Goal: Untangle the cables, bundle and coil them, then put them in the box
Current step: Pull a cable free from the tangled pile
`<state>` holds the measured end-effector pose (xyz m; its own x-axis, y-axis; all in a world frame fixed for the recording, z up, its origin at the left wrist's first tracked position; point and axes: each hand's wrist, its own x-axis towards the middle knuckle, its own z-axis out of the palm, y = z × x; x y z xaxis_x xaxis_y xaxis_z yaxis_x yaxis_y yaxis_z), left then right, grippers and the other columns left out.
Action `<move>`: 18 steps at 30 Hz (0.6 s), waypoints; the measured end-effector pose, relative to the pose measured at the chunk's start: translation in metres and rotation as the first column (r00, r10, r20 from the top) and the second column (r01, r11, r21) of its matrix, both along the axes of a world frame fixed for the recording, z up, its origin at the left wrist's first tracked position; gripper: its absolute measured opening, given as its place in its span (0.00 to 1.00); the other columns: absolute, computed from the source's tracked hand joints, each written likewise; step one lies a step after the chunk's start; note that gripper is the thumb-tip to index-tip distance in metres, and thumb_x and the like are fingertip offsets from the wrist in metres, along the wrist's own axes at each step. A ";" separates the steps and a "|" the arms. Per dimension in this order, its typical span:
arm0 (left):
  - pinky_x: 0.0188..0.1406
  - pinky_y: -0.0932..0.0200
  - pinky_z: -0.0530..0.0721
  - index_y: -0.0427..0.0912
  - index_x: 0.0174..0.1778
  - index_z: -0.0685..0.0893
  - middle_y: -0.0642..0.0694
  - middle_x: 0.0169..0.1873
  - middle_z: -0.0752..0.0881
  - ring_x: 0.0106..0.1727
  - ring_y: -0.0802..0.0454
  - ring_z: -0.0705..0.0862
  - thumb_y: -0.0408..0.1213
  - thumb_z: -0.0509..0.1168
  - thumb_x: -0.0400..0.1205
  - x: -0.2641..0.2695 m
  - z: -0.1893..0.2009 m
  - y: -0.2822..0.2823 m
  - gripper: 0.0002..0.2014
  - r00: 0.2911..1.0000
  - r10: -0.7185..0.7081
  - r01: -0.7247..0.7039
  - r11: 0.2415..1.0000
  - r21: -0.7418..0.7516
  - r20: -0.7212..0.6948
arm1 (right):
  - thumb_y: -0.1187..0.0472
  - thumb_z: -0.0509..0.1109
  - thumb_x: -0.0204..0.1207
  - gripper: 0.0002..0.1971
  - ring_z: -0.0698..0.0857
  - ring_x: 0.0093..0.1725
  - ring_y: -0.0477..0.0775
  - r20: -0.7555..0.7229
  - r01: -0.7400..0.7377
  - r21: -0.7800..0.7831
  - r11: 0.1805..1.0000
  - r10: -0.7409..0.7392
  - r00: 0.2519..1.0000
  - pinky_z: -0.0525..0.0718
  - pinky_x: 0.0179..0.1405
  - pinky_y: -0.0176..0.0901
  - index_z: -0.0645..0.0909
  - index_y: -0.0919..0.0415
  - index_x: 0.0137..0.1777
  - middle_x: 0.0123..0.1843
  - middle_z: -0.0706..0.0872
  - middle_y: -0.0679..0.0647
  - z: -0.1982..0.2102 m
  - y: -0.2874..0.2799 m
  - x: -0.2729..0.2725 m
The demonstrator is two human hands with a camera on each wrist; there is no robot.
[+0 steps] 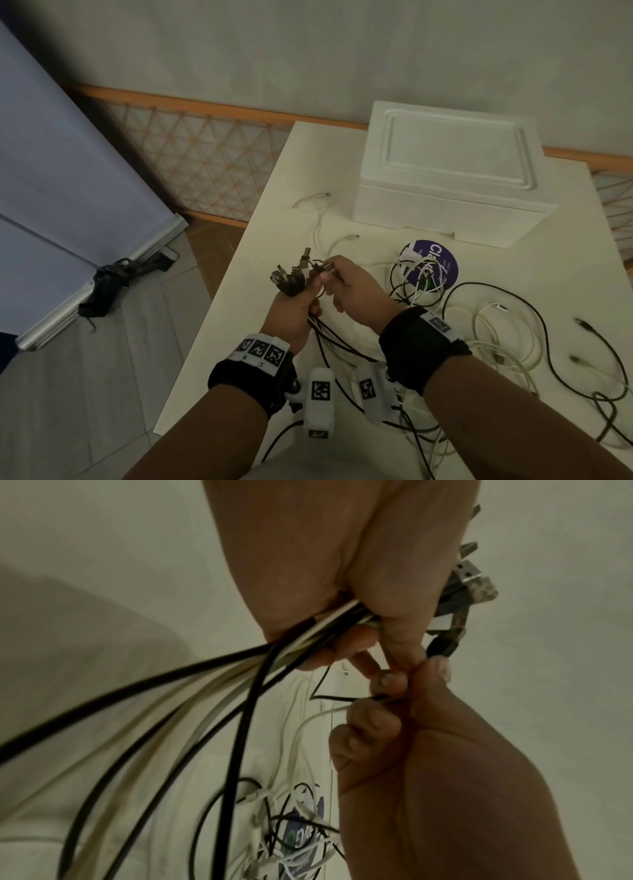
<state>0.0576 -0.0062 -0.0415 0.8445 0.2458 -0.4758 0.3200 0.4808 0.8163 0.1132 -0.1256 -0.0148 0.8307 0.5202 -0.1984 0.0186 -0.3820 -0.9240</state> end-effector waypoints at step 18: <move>0.39 0.54 0.83 0.37 0.45 0.83 0.46 0.30 0.85 0.29 0.54 0.83 0.34 0.61 0.85 -0.007 0.015 0.007 0.08 0.988 0.145 -0.134 0.975 -0.178 0.051 | 0.59 0.73 0.70 0.19 0.83 0.45 0.51 0.160 -0.040 -0.178 0.983 0.069 0.985 0.82 0.50 0.43 0.78 0.57 0.61 0.63 0.78 0.49 0.014 0.003 -0.020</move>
<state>0.0506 0.0012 -0.0268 0.8375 0.2813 -0.4686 0.1905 0.6533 0.7327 0.0933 -0.1221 -0.0008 0.8310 0.5349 -0.1525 0.1899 -0.5305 -0.8262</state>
